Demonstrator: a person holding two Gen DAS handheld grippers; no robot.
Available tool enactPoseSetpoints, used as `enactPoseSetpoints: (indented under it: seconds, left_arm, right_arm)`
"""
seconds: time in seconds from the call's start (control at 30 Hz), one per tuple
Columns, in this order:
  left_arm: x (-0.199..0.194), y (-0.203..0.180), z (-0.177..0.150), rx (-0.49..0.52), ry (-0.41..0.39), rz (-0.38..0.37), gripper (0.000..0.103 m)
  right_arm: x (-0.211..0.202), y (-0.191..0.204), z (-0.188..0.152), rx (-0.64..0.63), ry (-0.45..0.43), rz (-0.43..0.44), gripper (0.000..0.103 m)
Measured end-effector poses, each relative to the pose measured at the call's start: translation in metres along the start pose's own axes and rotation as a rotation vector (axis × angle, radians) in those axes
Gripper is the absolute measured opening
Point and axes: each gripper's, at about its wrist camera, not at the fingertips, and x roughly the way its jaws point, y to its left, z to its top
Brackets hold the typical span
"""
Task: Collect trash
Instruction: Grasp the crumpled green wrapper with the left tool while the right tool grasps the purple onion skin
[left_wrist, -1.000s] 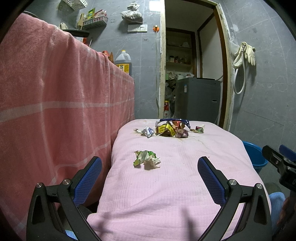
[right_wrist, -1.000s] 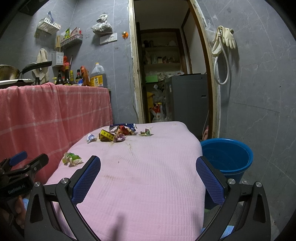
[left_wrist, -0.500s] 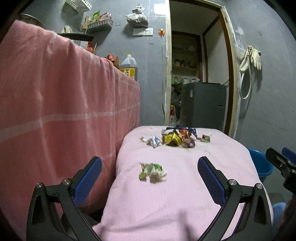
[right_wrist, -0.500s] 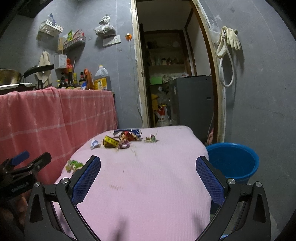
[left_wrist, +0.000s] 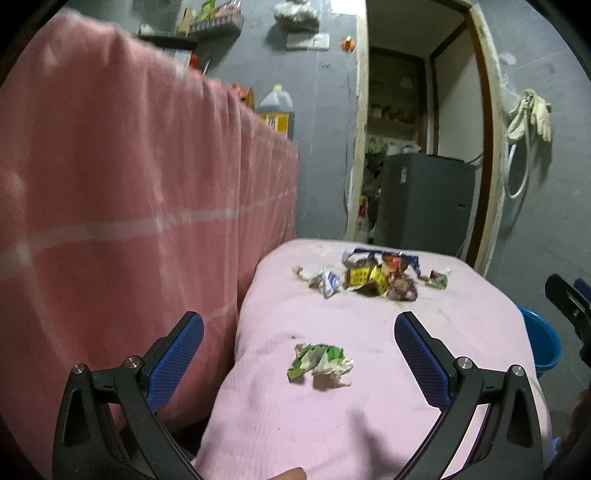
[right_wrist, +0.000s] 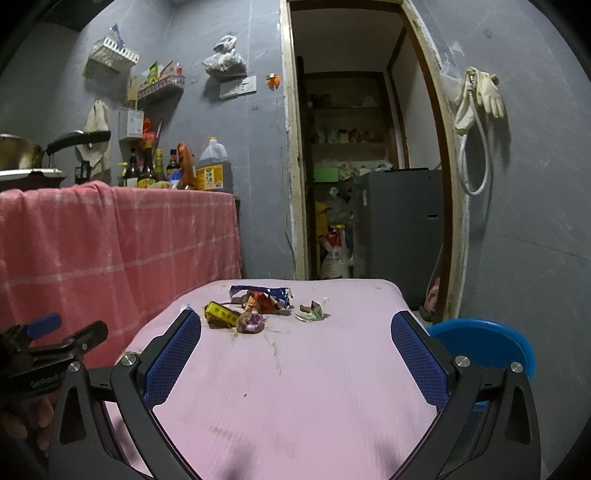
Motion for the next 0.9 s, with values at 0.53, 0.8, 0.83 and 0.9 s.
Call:
enactPoseSetpoints:
  seconds: [0.53, 0.8, 0.83, 0.9]
  left_arm:
    - [0.067, 0.009, -0.013, -0.081, 0.369, -0.065, 0.054]
    - [0.078, 0.01, -0.001, -0.086, 0.389, -0.101, 0.023]
    - [0.081, 0.01, 0.002, -0.081, 0.388, -0.102, 0.022]
    - [0.087, 0.01, 0.006, -0.08, 0.387, -0.108, 0.021]
  right_arm:
    - [0.094, 0.007, -0.001, -0.006, 0.301, 0.172, 0.103]
    - [0.138, 0.016, -0.005, -0.025, 0.433, 0.227, 0.103]
    - [0.144, 0.016, -0.005, -0.023, 0.45, 0.234, 0.1]
    - [0.157, 0.017, -0.006, -0.023, 0.484, 0.24, 0.093]
